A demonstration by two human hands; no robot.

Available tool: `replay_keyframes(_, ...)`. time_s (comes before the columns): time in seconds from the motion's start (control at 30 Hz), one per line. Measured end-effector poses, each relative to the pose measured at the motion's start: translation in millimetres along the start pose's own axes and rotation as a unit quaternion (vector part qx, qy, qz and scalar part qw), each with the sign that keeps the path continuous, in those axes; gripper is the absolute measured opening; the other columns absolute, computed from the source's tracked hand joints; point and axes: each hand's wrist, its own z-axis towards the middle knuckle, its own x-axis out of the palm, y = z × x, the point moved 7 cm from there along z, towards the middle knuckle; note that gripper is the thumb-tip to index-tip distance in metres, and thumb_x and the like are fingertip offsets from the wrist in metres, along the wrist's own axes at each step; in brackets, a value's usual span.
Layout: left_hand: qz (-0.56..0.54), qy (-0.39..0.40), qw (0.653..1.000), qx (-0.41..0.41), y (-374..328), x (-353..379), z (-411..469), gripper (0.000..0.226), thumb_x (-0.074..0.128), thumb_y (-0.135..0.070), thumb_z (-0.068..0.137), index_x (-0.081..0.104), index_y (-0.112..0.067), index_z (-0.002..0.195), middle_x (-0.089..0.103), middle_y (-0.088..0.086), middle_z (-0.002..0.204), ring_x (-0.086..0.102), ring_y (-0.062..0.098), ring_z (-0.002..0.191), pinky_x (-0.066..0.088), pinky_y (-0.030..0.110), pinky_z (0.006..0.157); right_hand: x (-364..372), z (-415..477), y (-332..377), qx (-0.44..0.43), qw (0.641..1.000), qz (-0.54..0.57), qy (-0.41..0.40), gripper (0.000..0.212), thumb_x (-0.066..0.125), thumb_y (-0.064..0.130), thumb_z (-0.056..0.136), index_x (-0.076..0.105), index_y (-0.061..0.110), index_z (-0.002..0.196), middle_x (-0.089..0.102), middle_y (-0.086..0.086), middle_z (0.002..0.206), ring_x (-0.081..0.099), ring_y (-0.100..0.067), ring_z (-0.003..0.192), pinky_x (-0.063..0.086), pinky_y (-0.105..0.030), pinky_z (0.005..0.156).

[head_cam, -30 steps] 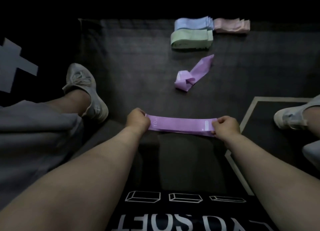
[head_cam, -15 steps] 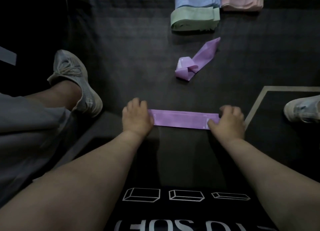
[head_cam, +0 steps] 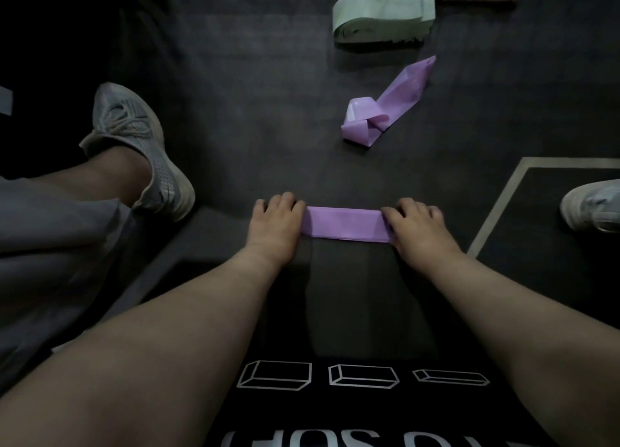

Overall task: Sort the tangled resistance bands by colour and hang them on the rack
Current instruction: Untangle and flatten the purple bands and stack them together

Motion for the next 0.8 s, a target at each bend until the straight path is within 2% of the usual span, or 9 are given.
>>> replay_keyframes(0.1,-0.055,0.001,0.997,-0.046,6.4,1.0,-6.3,0.061,0.065,-0.035,0.080,0.045,-0.028,0.137,0.039,0.004,0.140,0.037,0.026,0.133,0.027,0.046,0.115,-2.1,-11.2,-8.3,0.041,0.996,0.075,-0.040,0.068,0.068,0.041,0.087,0.041,0.023,0.146,0.035,-0.008,0.144,0.034,-0.028,0.137,0.024,-0.045,0.113)
replay_keyframes(0.17,-0.126,-0.047,0.982,-0.135,18.7,-2.6,-12.9,0.055,0.060,-0.037,0.084,0.048,-0.024,0.135,0.038,0.007,0.144,0.036,0.028,0.135,0.027,0.045,0.114,-5.2,-21.8,-23.4,0.172,0.961,0.183,-0.119,0.064,0.067,0.041,0.087,0.044,0.018,0.143,0.034,-0.011,0.146,0.034,-0.032,0.136,0.027,-0.046,0.112)
replay_keyframes(0.23,-0.218,-0.073,0.941,-0.249,34.1,-0.4,-21.1,0.051,0.057,-0.034,0.089,0.049,-0.018,0.137,0.038,0.011,0.144,0.036,0.031,0.134,0.029,0.043,0.110,5.8,-34.8,-41.8,0.359,0.869,0.314,-0.134,0.058,0.062,0.038,0.092,0.043,0.013,0.140,0.033,-0.015,0.147,0.036,-0.036,0.135,0.030,-0.046,0.111)
replay_keyframes(0.3,-0.308,-0.048,0.888,-0.338,43.9,9.4,-26.2,0.053,0.055,-0.036,0.092,0.047,-0.014,0.139,0.039,0.014,0.144,0.038,0.034,0.133,0.031,0.045,0.109,25.6,-43.4,-50.0,0.485,0.763,0.416,-0.099,0.058,0.058,0.037,0.094,0.040,0.008,0.141,0.032,-0.018,0.150,0.036,-0.039,0.136,0.032,-0.045,0.111)
replay_keyframes(0.37,-0.366,-0.020,0.846,-0.387,49.1,19.8,-27.0,0.054,0.058,-0.039,0.092,0.047,-0.014,0.139,0.039,0.014,0.144,0.038,0.034,0.135,0.032,0.047,0.110,38.5,-42.0,-51.8,0.518,0.721,0.455,-0.071,0.059,0.056,0.037,0.094,0.041,0.005,0.142,0.035,-0.020,0.150,0.039,-0.041,0.135,0.035,-0.045,0.113)
replay_keyframes(0.5,-0.427,-0.017,0.817,-0.387,50.3,31.4,-17.6,0.042,0.063,-0.031,0.093,0.056,-0.014,0.130,0.047,0.014,0.137,0.052,0.035,0.125,0.042,0.040,0.108,45.1,-31.3,-48.8,0.495,0.734,0.462,-0.050,0.040,0.058,0.032,0.095,0.055,0.013,0.129,0.052,-0.016,0.137,0.056,-0.037,0.120,0.048,-0.051,0.103)
replay_keyframes(0.6,-0.457,-0.026,0.802,-0.384,52.1,35.9,-13.7,0.033,0.064,-0.025,0.093,0.060,-0.013,0.124,0.054,0.015,0.131,0.060,0.035,0.114,0.047,0.035,0.103,41.1,-32.6,-52.6,0.492,0.745,0.445,-0.070,0.031,0.061,0.030,0.094,0.058,0.016,0.122,0.048,-0.015,0.138,0.054,-0.036,0.119,0.048,-0.049,0.103)
replay_keyframes(0.67,-0.484,-0.037,0.777,-0.401,56.1,39.6,-14.1,0.028,0.066,-0.023,0.091,0.062,-0.013,0.117,0.060,0.014,0.126,0.063,0.032,0.108,0.051,0.034,0.099,39.4,-34.1,-56.3,0.493,0.742,0.445,-0.093,0.035,0.065,0.028,0.092,0.055,0.016,0.124,0.046,-0.014,0.139,0.051,-0.036,0.122,0.046,-0.047,0.105)
replay_keyframes(0.8,-0.529,-0.042,0.730,-0.429,59.9,45.8,-13.6,0.025,0.071,-0.020,0.087,0.062,-0.012,0.109,0.068,0.012,0.114,0.067,0.029,0.102,0.055,0.038,0.097,40.8,-31.1,-59.3,0.470,0.736,0.478,-0.094,0.045,0.072,0.026,0.089,0.054,0.013,0.128,0.060,-0.012,0.128,0.060,-0.031,0.114,0.050,-0.040,0.098)
